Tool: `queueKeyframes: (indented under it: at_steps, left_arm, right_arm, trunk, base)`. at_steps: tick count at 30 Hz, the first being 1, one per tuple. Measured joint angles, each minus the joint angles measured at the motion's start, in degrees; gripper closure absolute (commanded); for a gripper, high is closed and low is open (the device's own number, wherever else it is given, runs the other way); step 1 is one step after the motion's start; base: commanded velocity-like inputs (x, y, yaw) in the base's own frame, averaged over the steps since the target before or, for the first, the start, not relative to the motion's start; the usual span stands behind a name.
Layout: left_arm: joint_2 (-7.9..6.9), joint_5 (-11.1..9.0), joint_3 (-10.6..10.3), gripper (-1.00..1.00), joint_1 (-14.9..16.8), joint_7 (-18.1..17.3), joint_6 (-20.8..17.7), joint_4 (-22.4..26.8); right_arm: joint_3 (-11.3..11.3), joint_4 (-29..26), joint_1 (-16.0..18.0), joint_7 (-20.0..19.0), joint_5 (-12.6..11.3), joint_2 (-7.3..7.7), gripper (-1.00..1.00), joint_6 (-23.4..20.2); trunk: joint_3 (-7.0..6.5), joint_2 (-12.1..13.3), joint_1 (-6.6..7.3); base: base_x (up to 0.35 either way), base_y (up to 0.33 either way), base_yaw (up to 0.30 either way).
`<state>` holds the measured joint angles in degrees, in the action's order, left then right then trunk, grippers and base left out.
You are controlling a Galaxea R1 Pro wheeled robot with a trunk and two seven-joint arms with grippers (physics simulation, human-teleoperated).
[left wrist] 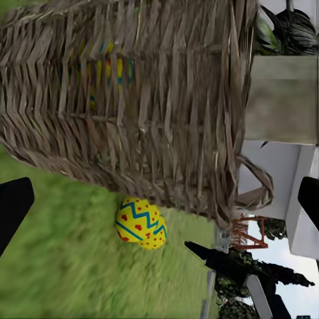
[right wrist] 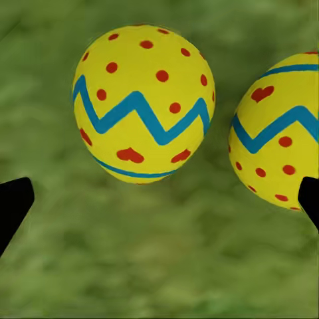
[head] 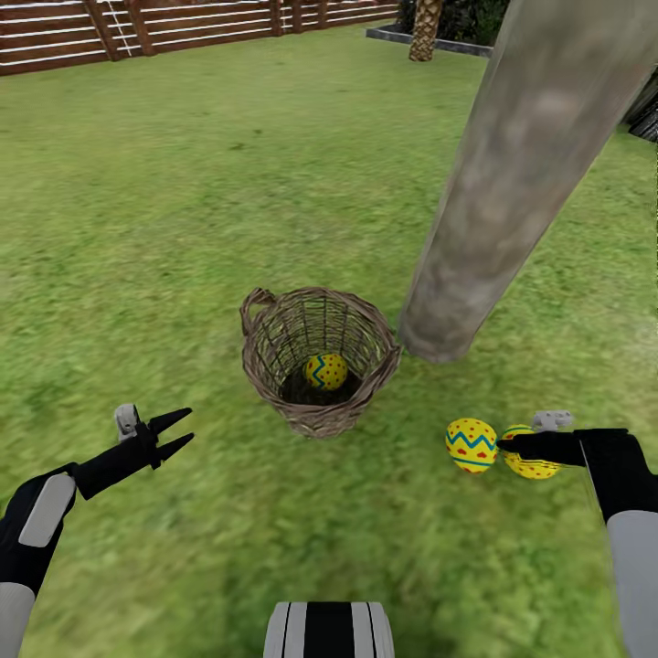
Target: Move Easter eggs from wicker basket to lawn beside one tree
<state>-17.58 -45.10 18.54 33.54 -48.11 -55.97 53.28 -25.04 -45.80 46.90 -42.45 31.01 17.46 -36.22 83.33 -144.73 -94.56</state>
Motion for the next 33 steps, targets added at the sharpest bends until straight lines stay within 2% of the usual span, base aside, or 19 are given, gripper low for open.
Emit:
queueKeyframes:
  at_steps: [3, 6, 7, 10, 14, 20, 23, 30, 33]
  left_arm:
    - [0.00, 0.0, 0.0, -1.00, 0.0, 0.0, 0.0, 0.0]
    - [0.04, 0.0, 0.1, -1.00, 0.0, 0.0, 0.0, -0.1]
    - [0.06, 0.0, 0.1, -1.00, 0.0, 0.0, 0.0, -0.1]
    - [0.08, 0.0, 0.1, -1.00, 0.0, 0.0, 0.0, 0.0]
    - [0.14, 0.0, 0.1, -1.00, 0.0, 0.0, 0.0, 0.0]
    - [0.16, 0.0, 0.1, -1.00, 0.0, 0.0, 0.0, -0.1]
    - [0.16, 0.0, 0.1, -1.00, 0.0, 0.0, 0.0, -0.1]
    - [0.08, 0.0, 0.2, -1.00, 0.0, 0.0, 0.0, -0.1]
    - [0.09, 0.0, 0.2, -1.00, 0.0, 0.1, 0.0, -0.1]
  right_arm:
    - [-1.5, -1.5, 0.0, -6.5, 0.0, 1.54, -1.00, -0.1]
    - [-4.4, -3.1, 0.0, -13.7, 0.0, 2.69, -1.00, -1.2]
    - [-5.7, -4.5, -0.1, -17.2, 0.0, 2.90, -1.00, -1.9]
    - [-7.8, -7.3, -0.5, -23.5, 0.0, 2.99, -1.00, -2.6]
    - [-8.5, -11.8, -1.5, -29.2, -0.1, 2.87, -1.00, -5.2]
    - [-8.6, -21.0, -3.8, -30.9, 0.2, 2.62, -1.00, -13.5]
    - [-8.5, -24.8, -5.3, -31.0, 0.0, 2.54, -1.00, -15.9]
    - [-8.4, -27.3, -5.9, -31.1, -0.6, 2.45, -1.00, -18.0]
    - [-8.4, -27.4, -5.9, -31.1, -1.9, 2.02, -1.00, -20.0]
  trunk:
    - [-0.66, 0.0, 0.08]
    - [-1.33, 0.1, 0.15]
    - [-1.55, 0.1, 0.18]
    - [-2.22, 0.1, 0.26]
    - [-3.10, 0.2, 0.36]
    - [-4.43, 0.3, 0.51]
    - [-5.10, 0.3, 0.59]
    - [-6.65, 0.4, 0.77]
    - [-7.31, 0.4, 0.85]
  base:
    - [-0.001, 0.002, 0.000]
    - [0.000, 0.000, 0.000]
    - [0.000, 0.000, 0.000]
    - [0.000, 0.000, 0.000]
    - [0.000, 0.000, 0.002]
    - [0.000, 0.000, 0.224]
    - [0.000, 0.000, 0.286]
    - [0.000, 0.000, 0.282]
    - [0.000, 0.000, 0.100]
